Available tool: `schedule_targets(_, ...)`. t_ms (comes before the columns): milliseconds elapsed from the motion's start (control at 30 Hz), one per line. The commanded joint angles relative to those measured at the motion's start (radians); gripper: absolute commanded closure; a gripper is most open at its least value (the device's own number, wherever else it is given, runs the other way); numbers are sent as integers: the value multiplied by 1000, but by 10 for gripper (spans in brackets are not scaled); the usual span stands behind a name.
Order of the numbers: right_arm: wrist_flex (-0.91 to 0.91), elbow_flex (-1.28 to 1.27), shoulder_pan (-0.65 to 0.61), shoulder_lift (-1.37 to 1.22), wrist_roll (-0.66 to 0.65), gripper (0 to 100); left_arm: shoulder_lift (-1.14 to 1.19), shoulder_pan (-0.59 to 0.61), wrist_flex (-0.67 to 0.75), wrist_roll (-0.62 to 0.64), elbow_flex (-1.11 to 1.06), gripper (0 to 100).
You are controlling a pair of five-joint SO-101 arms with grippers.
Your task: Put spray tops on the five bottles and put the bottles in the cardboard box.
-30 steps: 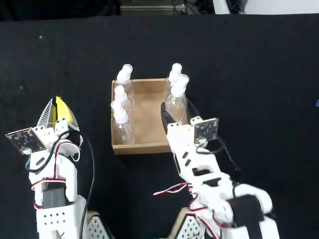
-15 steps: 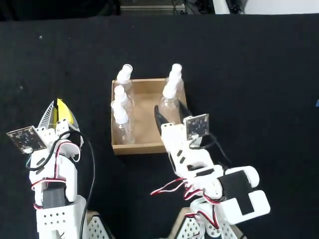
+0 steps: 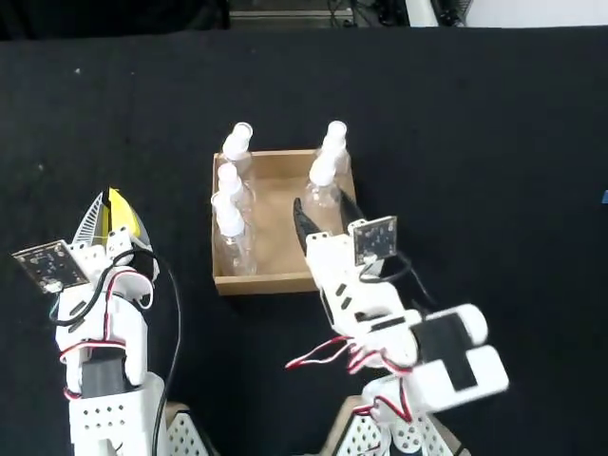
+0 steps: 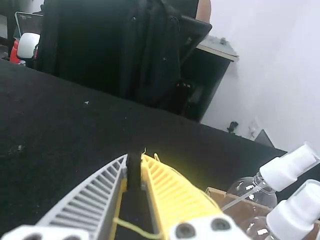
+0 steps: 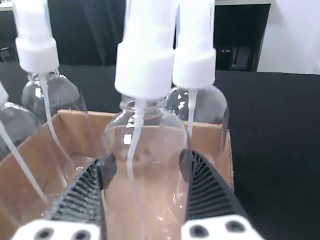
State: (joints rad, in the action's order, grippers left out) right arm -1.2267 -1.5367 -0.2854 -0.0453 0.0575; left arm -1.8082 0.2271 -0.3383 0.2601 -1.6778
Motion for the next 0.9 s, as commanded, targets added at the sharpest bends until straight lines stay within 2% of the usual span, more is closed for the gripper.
schedule_targets(0, -81, 67, -12, -64, 0, 988, -20, 10, -5, 9, -22, 970)
schedule_targets(133, -204, 65, -12, -139, 0, 988, -20, 10, -5, 9, -22, 970)
schedule_targets(467, -311, 64, -14, -234, 0, 984, -20, 10, -6, 9, -22, 970)
schedule_targets(533, -310, 62, -14, -236, 0, 953, -20, 10, -6, 9, -22, 970)
schedule_targets(700, -302, 58, -17, -237, 0, 804, -20, 10, -6, 9, -22, 970)
schedule_targets(867, -310, 48, -18, -232, 0, 828, -20, 10, -6, 9, -22, 970)
